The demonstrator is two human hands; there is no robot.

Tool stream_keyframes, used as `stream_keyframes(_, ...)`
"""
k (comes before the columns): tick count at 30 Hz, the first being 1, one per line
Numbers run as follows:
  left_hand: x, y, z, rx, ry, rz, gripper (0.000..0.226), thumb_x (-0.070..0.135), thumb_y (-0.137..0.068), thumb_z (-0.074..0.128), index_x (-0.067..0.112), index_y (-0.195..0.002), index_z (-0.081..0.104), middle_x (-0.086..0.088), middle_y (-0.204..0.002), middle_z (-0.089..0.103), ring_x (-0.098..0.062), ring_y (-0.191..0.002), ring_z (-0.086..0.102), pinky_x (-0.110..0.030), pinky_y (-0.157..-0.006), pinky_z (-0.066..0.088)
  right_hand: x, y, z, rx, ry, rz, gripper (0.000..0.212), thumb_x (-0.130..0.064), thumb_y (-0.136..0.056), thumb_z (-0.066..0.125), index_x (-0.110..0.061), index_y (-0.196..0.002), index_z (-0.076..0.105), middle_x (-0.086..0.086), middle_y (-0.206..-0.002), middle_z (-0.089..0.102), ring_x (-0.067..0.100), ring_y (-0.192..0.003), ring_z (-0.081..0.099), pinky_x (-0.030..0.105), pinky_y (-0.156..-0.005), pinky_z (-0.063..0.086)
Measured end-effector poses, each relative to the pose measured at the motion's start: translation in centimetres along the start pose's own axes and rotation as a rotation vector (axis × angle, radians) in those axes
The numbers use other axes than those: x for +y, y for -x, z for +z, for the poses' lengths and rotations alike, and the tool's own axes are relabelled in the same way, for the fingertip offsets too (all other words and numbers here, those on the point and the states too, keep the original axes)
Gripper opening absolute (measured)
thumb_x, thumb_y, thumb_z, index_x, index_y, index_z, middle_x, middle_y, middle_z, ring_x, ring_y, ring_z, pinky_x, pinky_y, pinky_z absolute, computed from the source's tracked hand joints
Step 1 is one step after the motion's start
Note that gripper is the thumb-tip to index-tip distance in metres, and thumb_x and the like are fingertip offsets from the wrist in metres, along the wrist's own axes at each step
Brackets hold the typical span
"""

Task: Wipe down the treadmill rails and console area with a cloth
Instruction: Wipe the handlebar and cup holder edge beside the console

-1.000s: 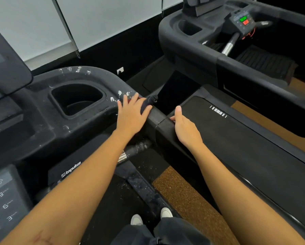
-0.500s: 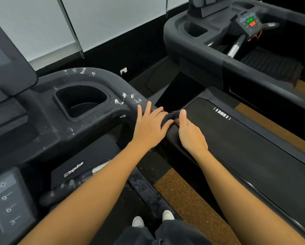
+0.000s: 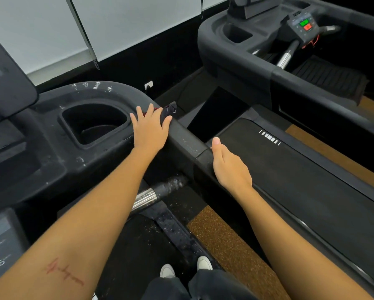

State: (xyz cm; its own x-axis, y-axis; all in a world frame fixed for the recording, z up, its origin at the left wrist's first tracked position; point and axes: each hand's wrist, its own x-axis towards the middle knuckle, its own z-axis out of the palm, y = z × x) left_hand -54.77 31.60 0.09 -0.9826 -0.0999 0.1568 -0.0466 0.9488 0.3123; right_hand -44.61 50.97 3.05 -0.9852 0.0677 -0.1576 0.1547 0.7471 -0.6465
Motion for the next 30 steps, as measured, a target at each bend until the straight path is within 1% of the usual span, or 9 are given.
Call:
stream_keyframes(2, 1.2, 2.2, 0.4, 0.051, 0.091, 0.017, 0.050, 0.044, -0.097, 0.031, 0.013, -0.135, 0.043, -0.012, -0.149, 0.032, -0.040, -0.141, 0.012, -0.053, -0.115, 0.005, 0.1, -0.1, 0.3, 0.018, 0.022, -0.021, 0.063, -0.052, -0.098, 0.009, -0.009, -0.107, 0.055, 0.012, -0.096, 0.064, 0.027, -0.087, 0.058, 0.035, -0.068, 0.035)
stream_keyframes(5, 3.6, 5.6, 1.0, 0.044, 0.164, 0.140, 0.047, 0.042, -0.097, 0.035, 0.013, -0.133, 0.047, -0.010, -0.148, 0.035, -0.038, -0.141, 0.012, -0.049, -0.115, 0.004, 0.1, -0.2, 0.6, 0.035, 0.048, -0.046, 0.061, -0.054, -0.097, 0.009, -0.012, -0.097, 0.053, 0.003, -0.083, 0.060, 0.018, -0.072, 0.054, 0.034, -0.064, 0.035)
stream_keyframes(7, 4.2, 6.2, 1.2, 0.021, 0.123, 0.184, 0.047, 0.044, -0.097, 0.034, 0.016, -0.132, 0.048, -0.008, -0.147, 0.037, -0.036, -0.142, 0.012, -0.049, -0.115, 0.003, 0.0, -0.3, 0.7, 0.039, 0.060, -0.052, 0.056, -0.053, -0.097, 0.010, -0.016, -0.097, 0.052, -0.003, -0.080, 0.056, 0.011, -0.067, 0.049, 0.032, -0.062, 0.033)
stream_keyframes(10, 3.5, 5.0, 1.2, 0.008, 0.037, 0.197, 0.049, 0.047, -0.096, 0.032, 0.019, -0.133, 0.048, -0.004, -0.148, 0.037, -0.033, -0.143, 0.012, -0.053, -0.114, 0.002, 0.2, -0.3, 0.8, 0.041, 0.088, -0.078, 0.053, -0.053, -0.097, 0.010, -0.019, -0.093, 0.051, -0.004, -0.077, 0.055, 0.010, -0.067, 0.050, 0.030, -0.059, 0.033)
stream_keyframes(13, 2.2, 3.1, 0.7, 0.000, 0.037, 0.131, 0.050, 0.047, -0.097, 0.031, 0.019, -0.134, 0.045, -0.004, -0.150, 0.033, -0.035, -0.142, 0.011, -0.056, -0.112, 0.001, 0.4, -0.3, 0.9, 0.041, 0.107, -0.110, 0.051, -0.054, -0.096, 0.011, -0.020, -0.079, 0.045, -0.002, -0.070, 0.053, 0.011, -0.065, 0.052, 0.025, -0.055, 0.034)
stream_keyframes(17, -0.3, 0.2, -0.2, -0.014, 0.028, -0.019, 0.053, 0.050, -0.097, 0.027, 0.021, -0.141, 0.035, -0.005, -0.154, 0.023, -0.035, -0.143, 0.007, -0.059, -0.111, -0.001, 0.6, -0.3, 1.0, 0.044, 0.122, -0.127, 0.048, -0.054, -0.096, 0.012, -0.023, -0.074, 0.041, -0.001, -0.069, 0.053, 0.010, -0.063, 0.052, 0.020, -0.054, 0.035)
stream_keyframes(21, -0.8, -0.9, -0.4, -0.010, -0.032, -0.141, 0.057, 0.051, -0.097, 0.023, 0.020, -0.144, 0.028, -0.007, -0.155, 0.018, -0.037, -0.143, 0.004, -0.060, -0.111, -0.004, 0.7, -0.5, 1.0, 0.044, 0.123, -0.122, 0.052, -0.056, -0.096, 0.012, -0.019, -0.081, 0.046, 0.000, -0.071, 0.055, 0.012, -0.064, 0.054, 0.022, -0.056, 0.036)
stream_keyframes(26, 1.0, 1.3, 0.3, 0.026, -0.091, -0.336, 0.064, 0.049, -0.098, 0.017, 0.007, -0.146, 0.022, -0.017, -0.153, 0.023, -0.035, -0.143, 0.006, -0.058, -0.110, -0.009, 0.8, -0.5, 1.2, 0.044, 0.123, -0.115, 0.050, -0.057, -0.096, 0.013, -0.022, -0.092, 0.048, -0.006, -0.069, 0.053, 0.005, -0.063, 0.051, 0.023, -0.053, 0.033)
stream_keyframes(30, 1.1, 2.8, 0.8, 0.029, -0.127, -0.300, 0.065, 0.047, -0.098, 0.017, 0.001, -0.144, 0.025, -0.018, -0.151, 0.025, -0.033, -0.144, 0.007, -0.056, -0.111, -0.009, 0.8, -0.5, 1.3, 0.064, 0.124, -0.127, 0.054, -0.057, -0.095, 0.013, -0.021, -0.104, 0.053, -0.008, -0.077, 0.057, 0.009, -0.068, 0.055, 0.028, -0.057, 0.036)
